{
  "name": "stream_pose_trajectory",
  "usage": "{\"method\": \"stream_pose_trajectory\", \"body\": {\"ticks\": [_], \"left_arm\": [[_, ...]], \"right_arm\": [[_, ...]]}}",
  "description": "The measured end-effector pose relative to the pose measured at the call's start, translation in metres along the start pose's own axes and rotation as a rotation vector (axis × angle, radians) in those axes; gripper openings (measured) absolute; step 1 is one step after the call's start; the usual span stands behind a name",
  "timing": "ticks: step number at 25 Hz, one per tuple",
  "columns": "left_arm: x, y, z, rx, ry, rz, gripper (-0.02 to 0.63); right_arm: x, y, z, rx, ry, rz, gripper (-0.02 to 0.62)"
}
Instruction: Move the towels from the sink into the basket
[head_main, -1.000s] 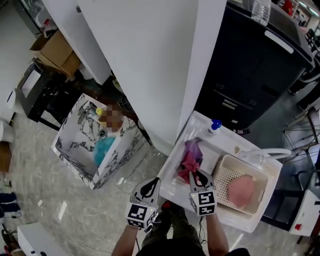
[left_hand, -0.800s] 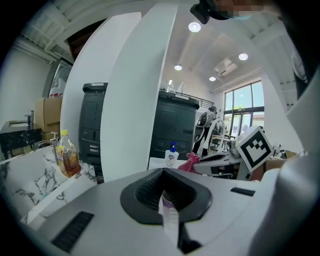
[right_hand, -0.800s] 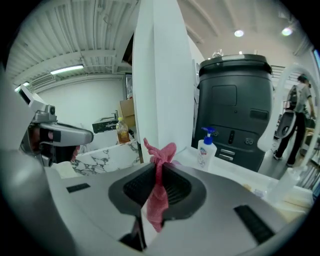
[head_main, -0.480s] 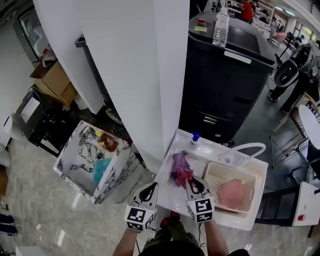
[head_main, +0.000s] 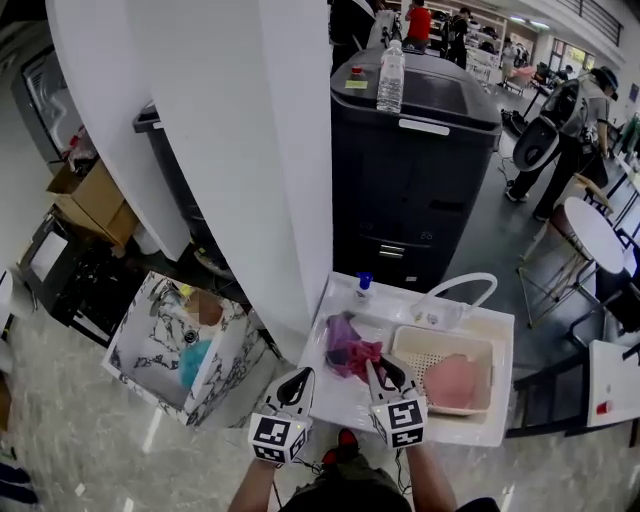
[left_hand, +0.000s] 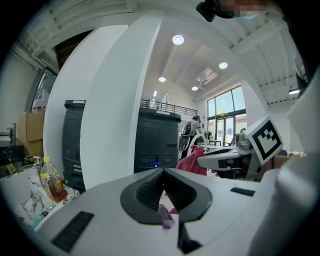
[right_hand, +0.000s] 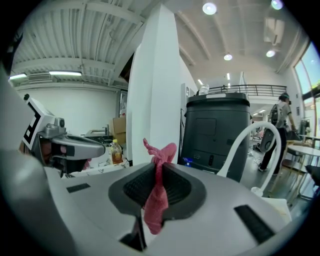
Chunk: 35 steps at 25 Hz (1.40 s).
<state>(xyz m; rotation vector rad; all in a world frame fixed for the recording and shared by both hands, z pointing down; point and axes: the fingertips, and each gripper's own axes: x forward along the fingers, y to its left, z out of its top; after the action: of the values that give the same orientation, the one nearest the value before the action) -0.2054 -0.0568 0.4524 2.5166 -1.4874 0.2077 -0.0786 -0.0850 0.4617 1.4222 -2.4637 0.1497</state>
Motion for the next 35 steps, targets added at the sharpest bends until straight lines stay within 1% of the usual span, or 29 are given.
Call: {"method": "stream_pose_trajectory", "body": {"ticks": [5, 11, 18, 23, 28, 35], "left_arm": [[0.001, -0.016, 0.004, 0.015, -0.015, -0.052, 0.003], [0.001, -0.036, 0.005, 0.019, -0.019, -0.12, 0.003], [0.008, -0.067, 0.007, 0.04, -0.023, -0.222, 0.003], [0.013, -0.085, 0.007, 0.065, -0.02, -0.273, 0.003], [0.024, -0.097, 0.006, 0.07, -0.013, -0.3, 0.003], [0.043, -0.109, -0.004, 0.065, 0.022, -0.303, 0.003]], "right_arm": [[-0.024, -0.017, 0.006, 0.019, -0.024, -0.073, 0.063], [-0.058, -0.035, 0.007, 0.015, -0.034, -0.179, 0.063], [-0.096, -0.055, -0.003, 0.033, -0.02, -0.296, 0.063], [-0.116, -0.071, -0.01, 0.053, -0.015, -0.364, 0.063], [-0.124, -0.084, -0.018, 0.072, -0.014, -0.395, 0.063], [-0.118, -0.099, -0.036, 0.095, 0.014, -0.377, 0.063]]}}
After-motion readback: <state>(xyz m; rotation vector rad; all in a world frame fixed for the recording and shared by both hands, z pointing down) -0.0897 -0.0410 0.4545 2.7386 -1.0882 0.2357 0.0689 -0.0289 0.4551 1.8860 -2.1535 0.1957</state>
